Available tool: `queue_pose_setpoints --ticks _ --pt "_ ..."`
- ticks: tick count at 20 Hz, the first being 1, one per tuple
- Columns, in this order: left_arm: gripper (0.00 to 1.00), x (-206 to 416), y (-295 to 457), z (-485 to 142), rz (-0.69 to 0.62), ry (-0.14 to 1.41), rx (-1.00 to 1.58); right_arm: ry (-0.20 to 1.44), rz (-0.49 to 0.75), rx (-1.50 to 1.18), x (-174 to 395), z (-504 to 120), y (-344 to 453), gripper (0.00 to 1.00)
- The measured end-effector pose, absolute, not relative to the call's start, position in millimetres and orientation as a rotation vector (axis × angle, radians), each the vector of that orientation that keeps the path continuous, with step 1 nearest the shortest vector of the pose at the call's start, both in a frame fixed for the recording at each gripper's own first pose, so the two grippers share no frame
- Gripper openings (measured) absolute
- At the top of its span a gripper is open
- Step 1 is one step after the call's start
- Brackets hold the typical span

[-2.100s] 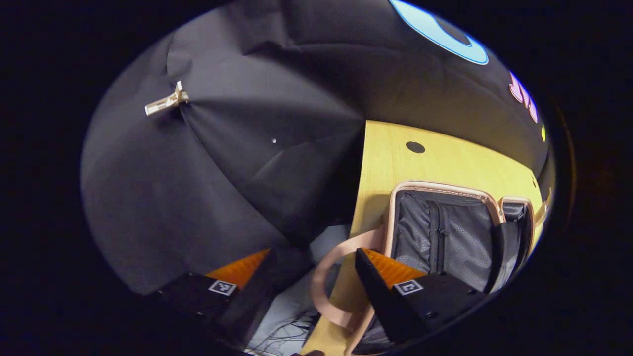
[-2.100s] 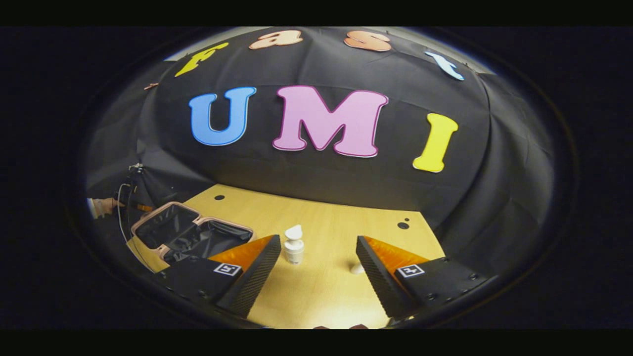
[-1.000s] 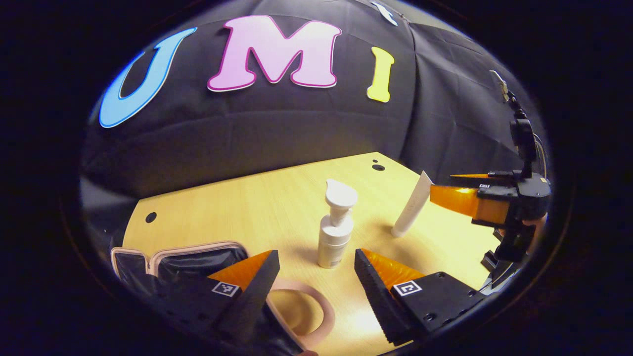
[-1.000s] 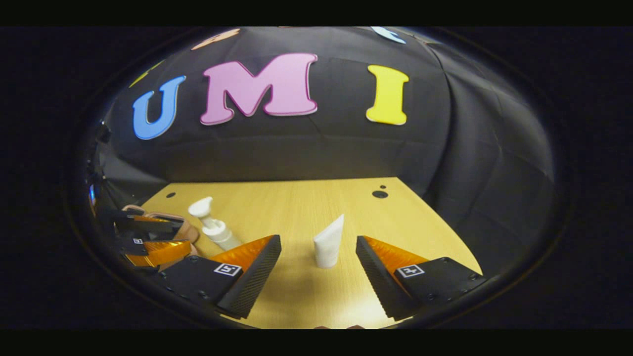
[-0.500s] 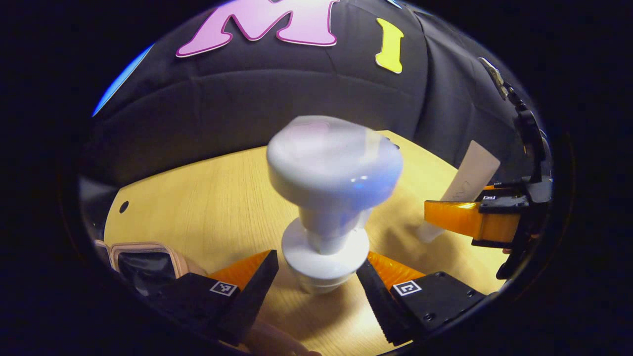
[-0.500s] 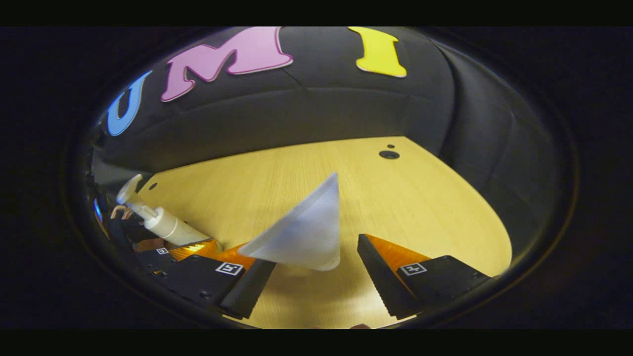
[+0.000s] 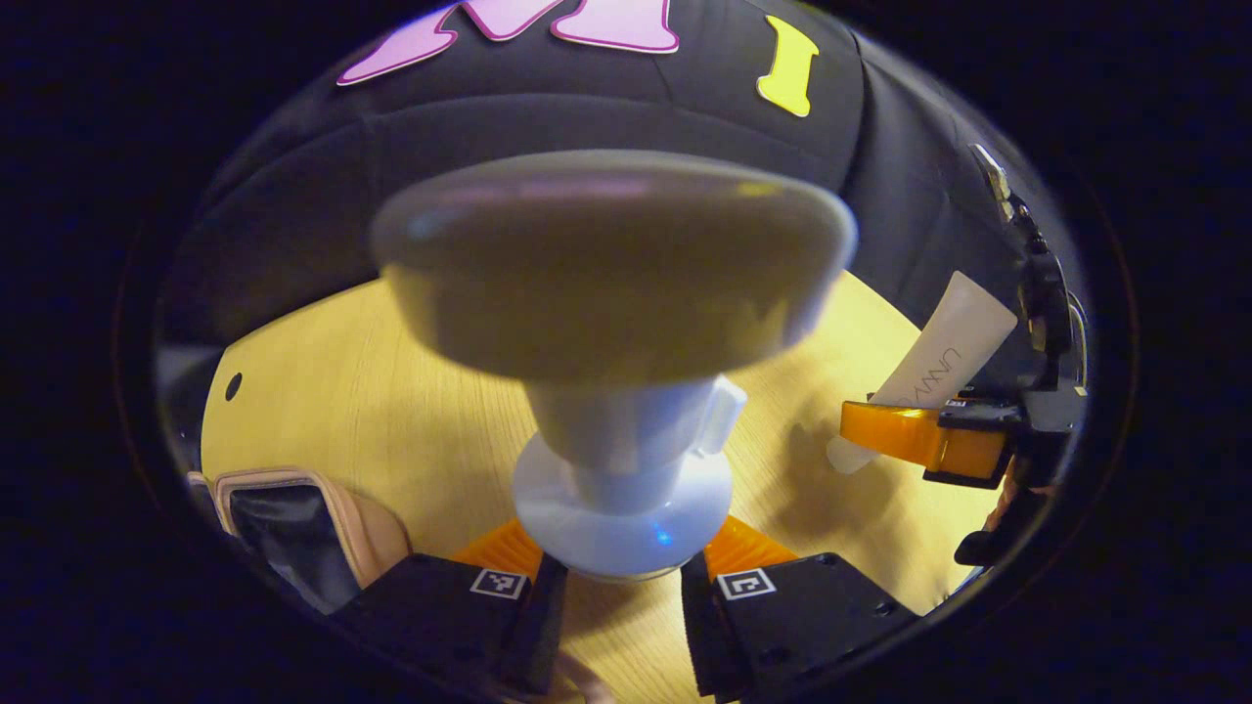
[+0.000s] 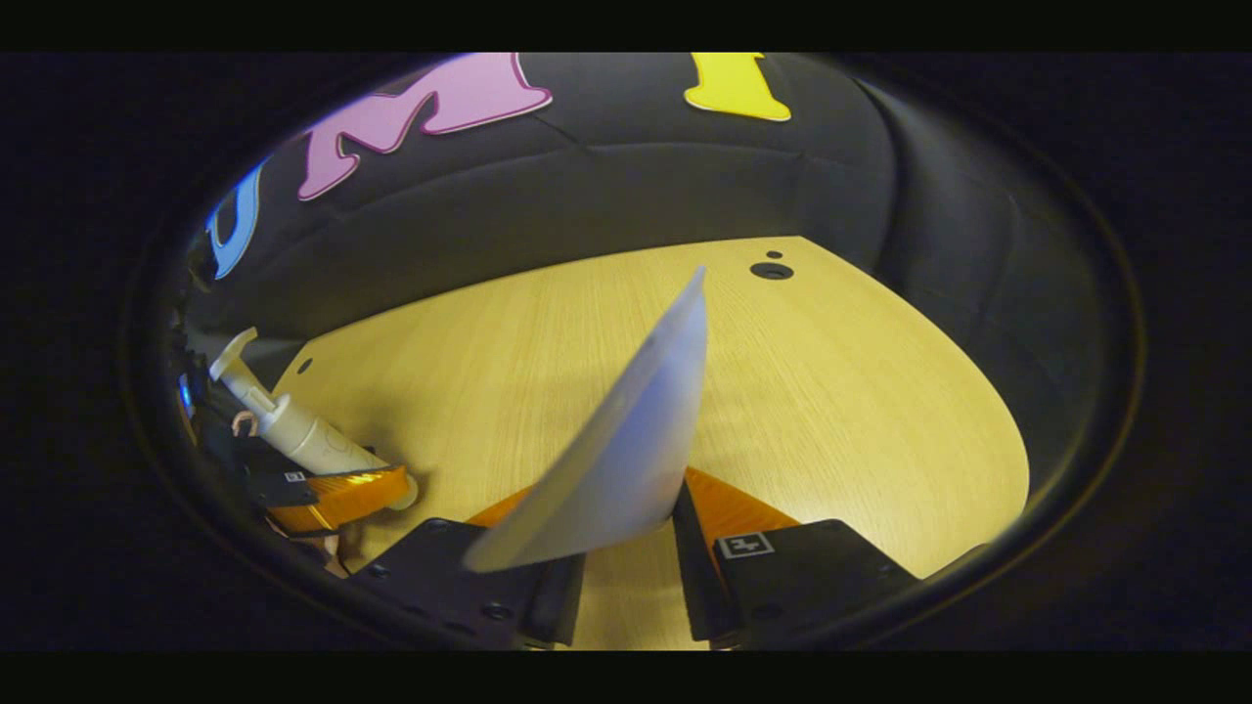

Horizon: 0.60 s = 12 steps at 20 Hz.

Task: First open the suitcase, pack the skin care products into it, and then close the suitcase.

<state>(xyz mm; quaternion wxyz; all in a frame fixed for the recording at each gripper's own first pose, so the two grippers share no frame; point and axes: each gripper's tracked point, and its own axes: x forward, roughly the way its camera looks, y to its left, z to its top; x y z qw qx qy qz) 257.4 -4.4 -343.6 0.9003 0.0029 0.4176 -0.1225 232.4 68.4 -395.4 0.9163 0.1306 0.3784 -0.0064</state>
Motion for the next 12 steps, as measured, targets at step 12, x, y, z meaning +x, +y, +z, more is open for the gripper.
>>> queue_pose_setpoints --ticks 12 --pt "0.56 80 208 -278 -0.084 1.234 0.092 0.711 0.281 0.275 138 -308 129 0.53"
